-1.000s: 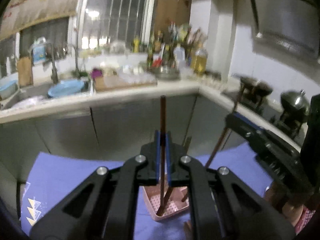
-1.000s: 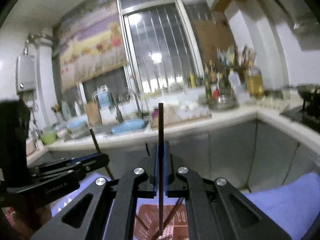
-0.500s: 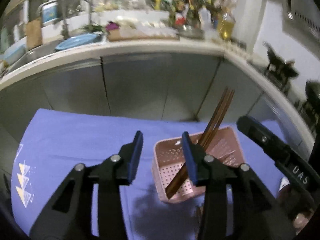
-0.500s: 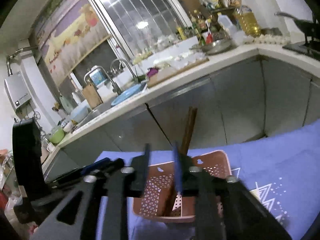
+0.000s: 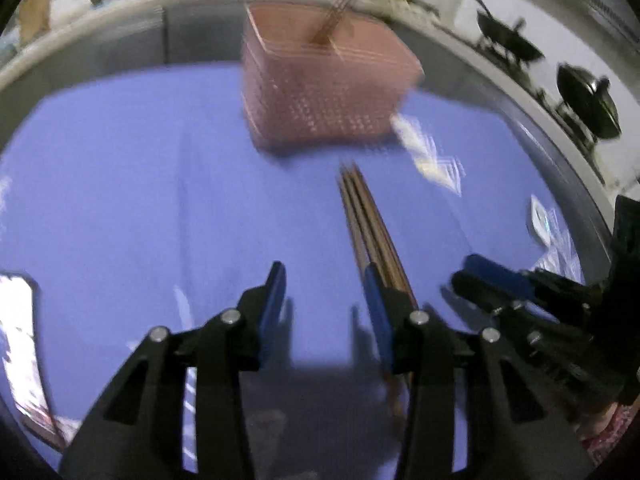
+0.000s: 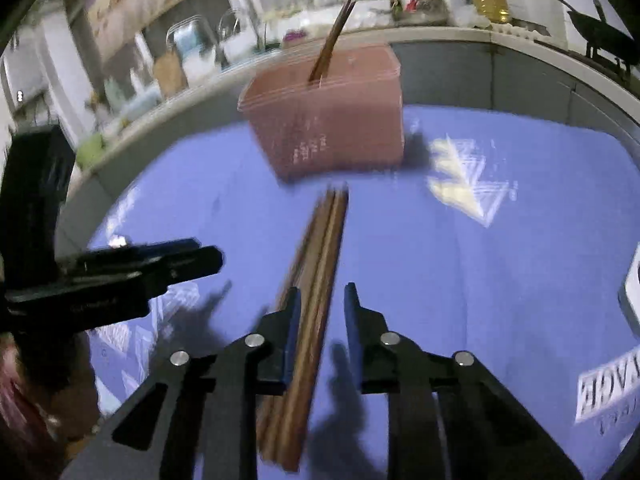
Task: Organize utensils
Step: 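Grasp a brown chopstick with the right tool while the left tool grasps another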
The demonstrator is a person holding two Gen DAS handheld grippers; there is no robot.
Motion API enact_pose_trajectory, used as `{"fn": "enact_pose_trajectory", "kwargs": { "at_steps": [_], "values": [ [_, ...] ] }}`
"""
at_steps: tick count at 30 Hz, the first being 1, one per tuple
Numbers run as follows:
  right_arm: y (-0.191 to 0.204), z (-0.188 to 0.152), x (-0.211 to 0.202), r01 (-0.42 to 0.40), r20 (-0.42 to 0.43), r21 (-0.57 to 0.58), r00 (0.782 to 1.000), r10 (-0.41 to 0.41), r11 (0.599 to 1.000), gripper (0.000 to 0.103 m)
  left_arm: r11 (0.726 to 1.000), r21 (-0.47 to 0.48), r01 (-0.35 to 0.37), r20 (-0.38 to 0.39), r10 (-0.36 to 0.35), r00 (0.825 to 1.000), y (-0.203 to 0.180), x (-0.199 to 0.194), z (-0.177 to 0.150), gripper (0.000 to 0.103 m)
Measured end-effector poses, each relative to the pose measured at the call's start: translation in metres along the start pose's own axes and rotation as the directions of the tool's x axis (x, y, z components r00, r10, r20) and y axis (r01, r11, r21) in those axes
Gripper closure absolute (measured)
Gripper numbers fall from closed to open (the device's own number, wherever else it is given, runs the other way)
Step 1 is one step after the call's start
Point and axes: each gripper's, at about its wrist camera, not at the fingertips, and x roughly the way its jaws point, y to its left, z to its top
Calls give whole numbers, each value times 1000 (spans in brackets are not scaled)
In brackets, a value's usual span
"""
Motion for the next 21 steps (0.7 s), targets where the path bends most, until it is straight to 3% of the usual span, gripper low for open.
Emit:
{"fn": "enact_pose_trajectory", "kwargs": {
  "at_steps": [2, 5, 12, 14, 21],
  "values": [
    [5, -16, 4, -6, -39, -20, 999, 5, 1000, 82, 1000, -6, 30, -39, -30, 999, -6, 10, -13, 64],
    [17, -30, 10, 37, -74, -73, 996, -42, 997, 83, 1000, 7, 17, -85, -16, 996, -13, 25, -25, 64],
    [3, -38, 8, 39, -60, 5, 997, -39, 999, 83, 994, 79, -80, -51, 84, 995, -31, 30, -27, 64],
    [6, -39, 5, 73, -47, -18, 996, -74, 997, 83, 988, 104, -117, -39, 122, 992, -36, 32, -27, 64],
    [8, -42, 12, 72, -54, -31, 996, -74, 997, 83, 968, 137, -208, 7, 209, 978, -43, 33, -33, 64]
  ]
}}
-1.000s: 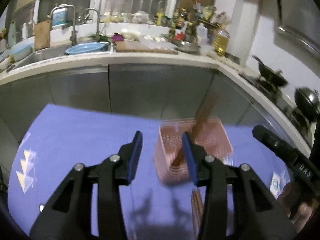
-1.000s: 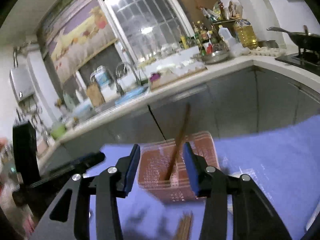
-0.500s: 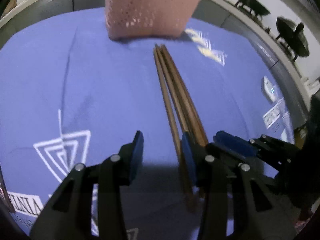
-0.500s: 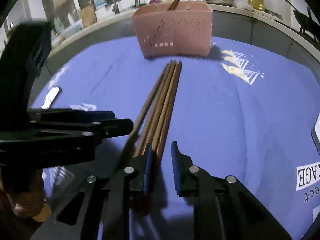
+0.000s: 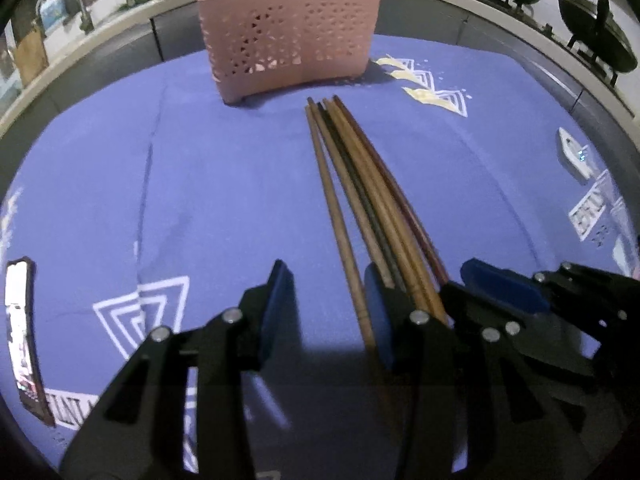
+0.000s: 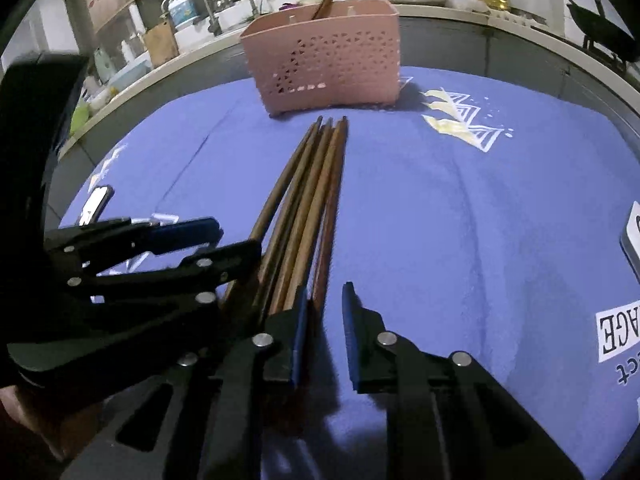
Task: Organize utensils
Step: 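Grasp a brown chopstick with the right tool while the left tool grasps another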
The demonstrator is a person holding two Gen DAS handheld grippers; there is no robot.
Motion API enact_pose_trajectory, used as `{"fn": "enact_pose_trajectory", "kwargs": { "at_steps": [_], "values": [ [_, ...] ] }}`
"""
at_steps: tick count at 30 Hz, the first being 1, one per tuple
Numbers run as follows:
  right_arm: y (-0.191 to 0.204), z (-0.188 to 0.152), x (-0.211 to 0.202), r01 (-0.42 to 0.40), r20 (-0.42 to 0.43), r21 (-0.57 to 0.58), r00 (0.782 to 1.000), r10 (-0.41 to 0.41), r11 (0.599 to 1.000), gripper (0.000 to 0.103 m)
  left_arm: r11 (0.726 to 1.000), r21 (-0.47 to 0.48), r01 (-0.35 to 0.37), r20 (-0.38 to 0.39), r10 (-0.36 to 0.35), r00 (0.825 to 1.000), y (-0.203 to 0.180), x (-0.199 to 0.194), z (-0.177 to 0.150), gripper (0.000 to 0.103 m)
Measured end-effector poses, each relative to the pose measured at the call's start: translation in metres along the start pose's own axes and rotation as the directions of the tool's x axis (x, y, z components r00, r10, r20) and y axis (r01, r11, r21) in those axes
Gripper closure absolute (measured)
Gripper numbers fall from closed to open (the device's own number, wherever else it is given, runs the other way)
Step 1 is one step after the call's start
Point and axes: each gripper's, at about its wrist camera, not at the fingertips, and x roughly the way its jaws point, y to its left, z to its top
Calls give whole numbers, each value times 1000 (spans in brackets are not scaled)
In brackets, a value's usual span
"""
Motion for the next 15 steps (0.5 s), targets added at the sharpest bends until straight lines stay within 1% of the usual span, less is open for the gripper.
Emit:
{"fn": "enact_pose_trajectory", "kwargs": {
  "at_steps": [2, 4, 5, 7, 8, 10, 15],
  "values": [
    [4, -1, 1, 20, 7, -28, 1000, -20, 999, 83, 1000, 2, -13, 7, 13, 1000, 0, -1, -1, 64],
    [3, 0, 2, 20, 13, -21, 1000, -20, 1000, 84, 1000, 2, -21, 9, 21, 1000, 0, -2, -1, 64],
    [1, 0, 2, 35, 21, -14, 999, -34, 999, 86, 1000, 0, -29, 12, 29, 1000, 0, -2, -1, 64],
    [-3, -1, 1, 58, 32, -6, 998, -58, 998, 87, 999, -7, -38, 17, 38, 999, 2, -4, -3, 64],
    [-5, -2, 1, 59, 34, 3, 998, -60, 998, 90, 999, -13, -43, 20, 43, 999, 4, -5, -3, 64],
    [-10, -3, 0, 63, 37, 20, 997, -63, 998, 91, 998, -22, -50, 23, 51, 998, 7, -6, -3, 64],
    [-11, -5, -2, 74, 43, 26, 996, -75, 997, 91, 998, -38, -60, 27, 61, 998, 12, -9, -3, 64]
  ]
}}
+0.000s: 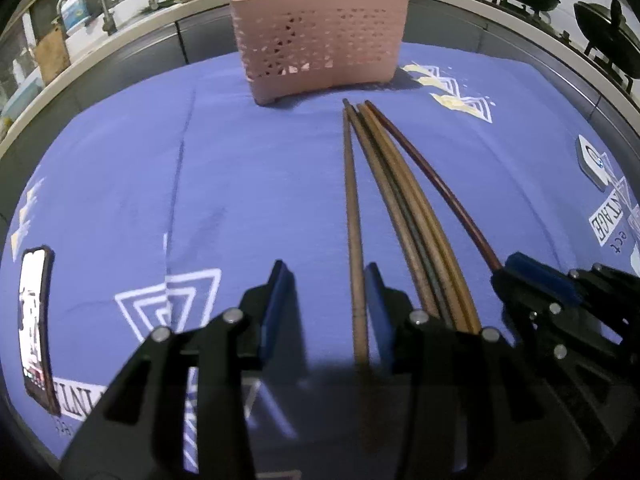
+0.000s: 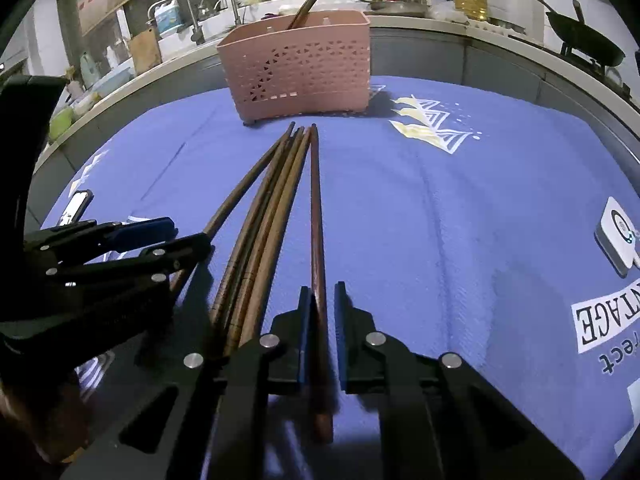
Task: Organize utensils
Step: 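Grasp a brown chopstick with the right tool while the left tool grasps another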
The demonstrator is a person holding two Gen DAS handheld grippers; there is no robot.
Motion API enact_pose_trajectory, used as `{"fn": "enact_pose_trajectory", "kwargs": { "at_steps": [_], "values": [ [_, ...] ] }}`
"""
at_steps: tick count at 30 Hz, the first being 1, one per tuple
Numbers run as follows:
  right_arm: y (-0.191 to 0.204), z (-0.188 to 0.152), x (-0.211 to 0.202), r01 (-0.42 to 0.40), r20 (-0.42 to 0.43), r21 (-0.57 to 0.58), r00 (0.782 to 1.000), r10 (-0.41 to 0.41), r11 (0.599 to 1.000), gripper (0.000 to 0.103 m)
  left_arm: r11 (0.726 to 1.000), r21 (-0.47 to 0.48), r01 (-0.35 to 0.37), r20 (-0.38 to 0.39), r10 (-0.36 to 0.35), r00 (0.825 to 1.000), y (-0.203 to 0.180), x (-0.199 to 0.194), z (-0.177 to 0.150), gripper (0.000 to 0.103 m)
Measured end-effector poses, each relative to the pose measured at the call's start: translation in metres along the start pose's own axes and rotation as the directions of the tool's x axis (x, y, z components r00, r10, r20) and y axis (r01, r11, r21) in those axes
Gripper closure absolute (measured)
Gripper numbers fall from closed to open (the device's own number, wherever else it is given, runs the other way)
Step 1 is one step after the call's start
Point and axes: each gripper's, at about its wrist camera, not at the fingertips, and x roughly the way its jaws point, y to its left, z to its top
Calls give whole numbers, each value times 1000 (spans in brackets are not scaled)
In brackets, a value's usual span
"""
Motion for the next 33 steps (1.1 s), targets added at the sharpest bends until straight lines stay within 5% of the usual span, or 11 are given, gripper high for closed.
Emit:
{"fn": "enact_pose_trajectory", "kwargs": {
  "at_steps": [5, 14, 24, 28, 33],
  "values": [
    [1, -3, -1, 2, 4, -6, 1000, -2, 1000, 96, 1000, -2, -2, 6, 2, 1000, 3, -1, -2, 64],
    [-15, -13, -10, -34, 3, 87, 999, 34, 996, 97, 1000, -22, 11, 17, -10, 1000, 19, -2, -6, 88],
    [-16, -32, -24, -71, -24, 110, 997, 74, 991, 96, 998, -57, 27, 5, -27, 1000, 38, -8, -15, 88],
    [-15, -25, -20, -73, -33, 112, 996, 78, 991, 96, 1000, -10, 20, -2, -20, 1000, 32, -6, -11, 67],
    [-11, -6, -7, -55, -61, 81, 996, 60, 995, 95, 1000, 19, 20, -6, -20, 1000, 27, 4, 5, 67]
  ]
}}
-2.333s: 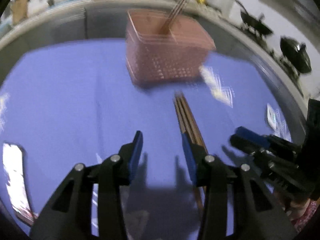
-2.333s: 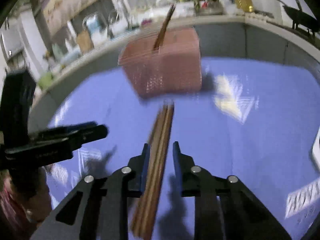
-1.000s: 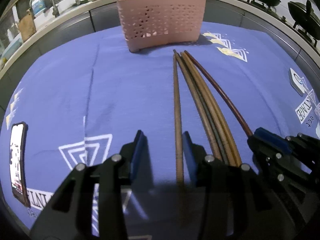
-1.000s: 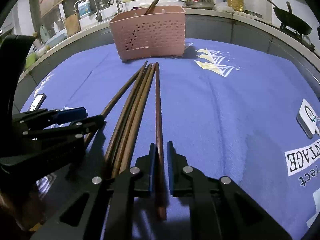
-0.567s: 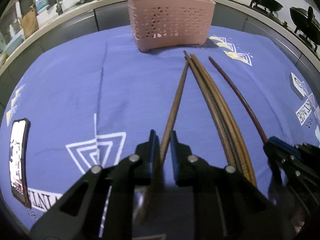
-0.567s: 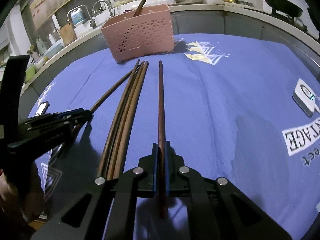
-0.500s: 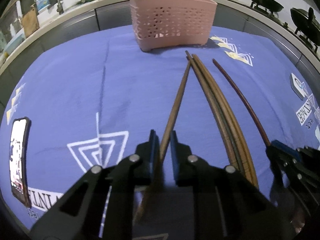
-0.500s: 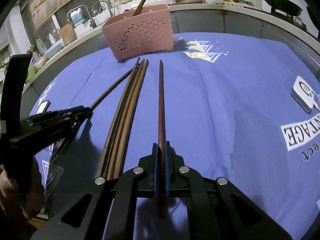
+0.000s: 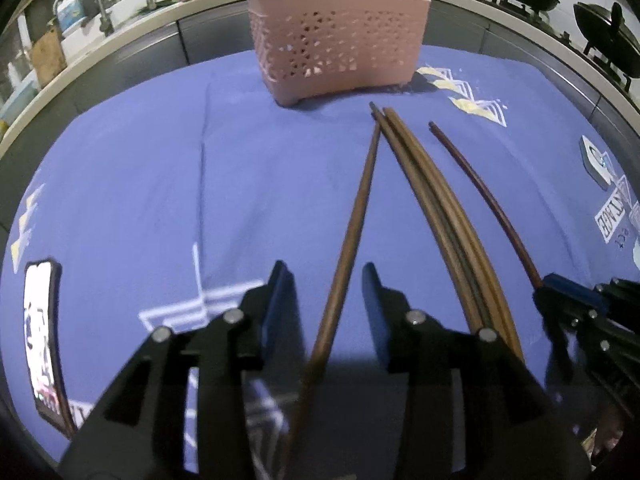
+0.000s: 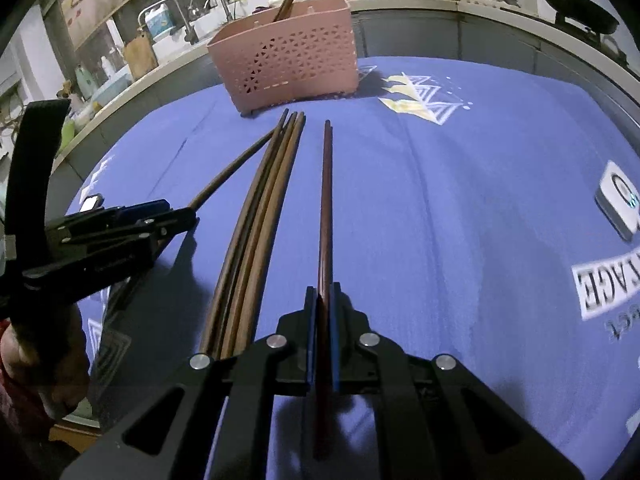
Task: Organize utensils
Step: 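Grasp a brown chopstick with the right tool while the left tool grasps another, then lift both held chopsticks and carry them over the pink basket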
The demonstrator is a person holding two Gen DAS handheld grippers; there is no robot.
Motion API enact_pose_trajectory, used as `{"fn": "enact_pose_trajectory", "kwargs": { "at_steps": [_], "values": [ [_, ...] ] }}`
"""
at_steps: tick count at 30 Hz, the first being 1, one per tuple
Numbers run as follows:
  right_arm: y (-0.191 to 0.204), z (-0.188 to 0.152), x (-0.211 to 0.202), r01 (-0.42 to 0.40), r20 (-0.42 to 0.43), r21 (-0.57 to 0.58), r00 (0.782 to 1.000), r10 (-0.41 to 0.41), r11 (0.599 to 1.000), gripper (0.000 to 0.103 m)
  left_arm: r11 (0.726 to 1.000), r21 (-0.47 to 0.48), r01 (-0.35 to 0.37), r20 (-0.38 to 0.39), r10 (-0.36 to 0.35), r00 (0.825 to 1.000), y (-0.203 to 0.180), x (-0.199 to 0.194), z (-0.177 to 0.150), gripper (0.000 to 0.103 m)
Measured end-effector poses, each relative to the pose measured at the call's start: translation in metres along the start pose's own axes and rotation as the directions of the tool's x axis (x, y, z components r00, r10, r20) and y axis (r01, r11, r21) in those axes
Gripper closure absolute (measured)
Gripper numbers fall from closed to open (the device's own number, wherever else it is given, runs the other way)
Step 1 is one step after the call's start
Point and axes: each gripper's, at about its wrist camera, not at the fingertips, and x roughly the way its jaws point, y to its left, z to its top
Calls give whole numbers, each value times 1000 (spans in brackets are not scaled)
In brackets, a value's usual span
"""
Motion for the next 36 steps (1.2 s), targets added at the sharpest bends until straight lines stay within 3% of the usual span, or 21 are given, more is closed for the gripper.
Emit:
{"fn": "enact_pose_trajectory", "kwargs": {
  "at_steps": [3, 11, 14, 15, 16, 23, 26, 28, 32, 36],
  "values": [
    [-4, 9, 6, -30, -10, 36, 999, 30, 999, 95, 1000, -8, 22, -4, -22, 1000, 1, 0, 2, 95],
    [-12, -20, -16, -82, -42, 68, 996, 85, 994, 96, 994, -89, 59, -54, -64, 996, 12, -24, -38, 96],
    [-11, -30, -21, -76, -60, 65, 995, 80, 995, 96, 993, -72, 98, -75, -103, 992, 10, -29, -44, 77],
    [-11, -29, -21, -77, -60, 61, 995, 80, 995, 96, 992, -77, 104, -80, -110, 991, 10, -27, -40, 64],
    [-11, -25, -19, -76, -65, 55, 995, 79, 996, 95, 991, -84, 105, -82, -112, 990, 11, -25, -36, 62],
    [-8, 31, 15, -45, -68, 18, 997, 46, 999, 94, 996, -59, 65, -62, -68, 996, 8, 6, 13, 62],
    [-5, 58, 34, -35, -46, -15, 998, 34, 999, 93, 999, -38, 22, -32, -23, 999, 5, 16, 27, 77],
    [-3, 70, 44, -59, -45, -28, 997, 58, 998, 95, 998, -49, 32, -21, -33, 999, 6, 19, 31, 99],
    [-12, 75, 43, -106, -31, 41, 994, 108, 993, 98, 989, -111, 98, -20, -101, 995, 15, 17, 34, 99],
    [-15, 71, -11, -141, 177, 47, 975, 131, 989, 98, 980, -118, 161, 132, -145, 981, 27, -27, 40, 99]
  ]
}}
